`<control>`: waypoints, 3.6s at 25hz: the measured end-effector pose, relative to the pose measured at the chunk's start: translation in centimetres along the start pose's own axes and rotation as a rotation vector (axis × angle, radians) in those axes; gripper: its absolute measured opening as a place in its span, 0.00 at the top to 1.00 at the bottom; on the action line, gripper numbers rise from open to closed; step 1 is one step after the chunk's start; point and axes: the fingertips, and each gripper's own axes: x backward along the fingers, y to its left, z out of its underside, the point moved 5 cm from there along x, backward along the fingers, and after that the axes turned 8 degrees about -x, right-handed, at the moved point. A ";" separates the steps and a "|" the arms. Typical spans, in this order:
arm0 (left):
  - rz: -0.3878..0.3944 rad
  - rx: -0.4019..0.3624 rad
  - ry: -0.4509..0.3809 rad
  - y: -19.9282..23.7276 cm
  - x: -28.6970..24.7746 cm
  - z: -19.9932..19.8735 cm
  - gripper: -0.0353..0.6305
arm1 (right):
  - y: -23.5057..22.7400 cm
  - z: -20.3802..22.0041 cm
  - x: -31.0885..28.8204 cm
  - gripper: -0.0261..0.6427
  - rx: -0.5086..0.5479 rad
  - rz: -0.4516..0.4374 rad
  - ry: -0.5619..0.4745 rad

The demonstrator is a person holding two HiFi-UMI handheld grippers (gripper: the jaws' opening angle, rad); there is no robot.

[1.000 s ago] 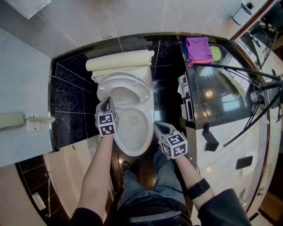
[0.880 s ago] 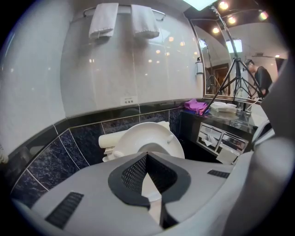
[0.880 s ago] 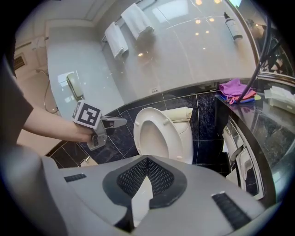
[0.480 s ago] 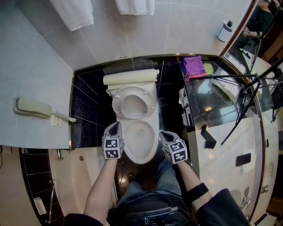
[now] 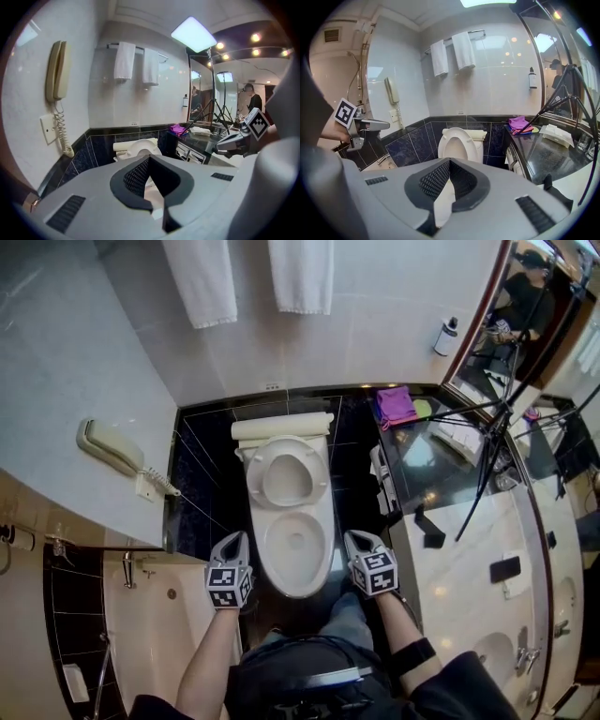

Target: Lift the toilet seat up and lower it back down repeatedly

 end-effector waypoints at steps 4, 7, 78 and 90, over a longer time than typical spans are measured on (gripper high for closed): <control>0.001 0.002 -0.013 -0.2 3.1 1.1 0.95 | 1.2 0.7 2.1 0.94 0.010 0.019 -0.016; 0.003 0.015 -0.026 -0.3 4.9 1.8 0.95 | 1.7 1.6 3.4 0.94 0.005 0.028 -0.021; -0.094 0.091 0.135 -3.4 -20.0 9.5 0.95 | -7.8 -11.1 -39.9 0.78 0.907 -0.010 0.119; -0.072 0.120 0.180 -4.6 -19.6 11.6 0.95 | -7.0 -10.4 -38.0 0.80 0.909 -0.005 0.129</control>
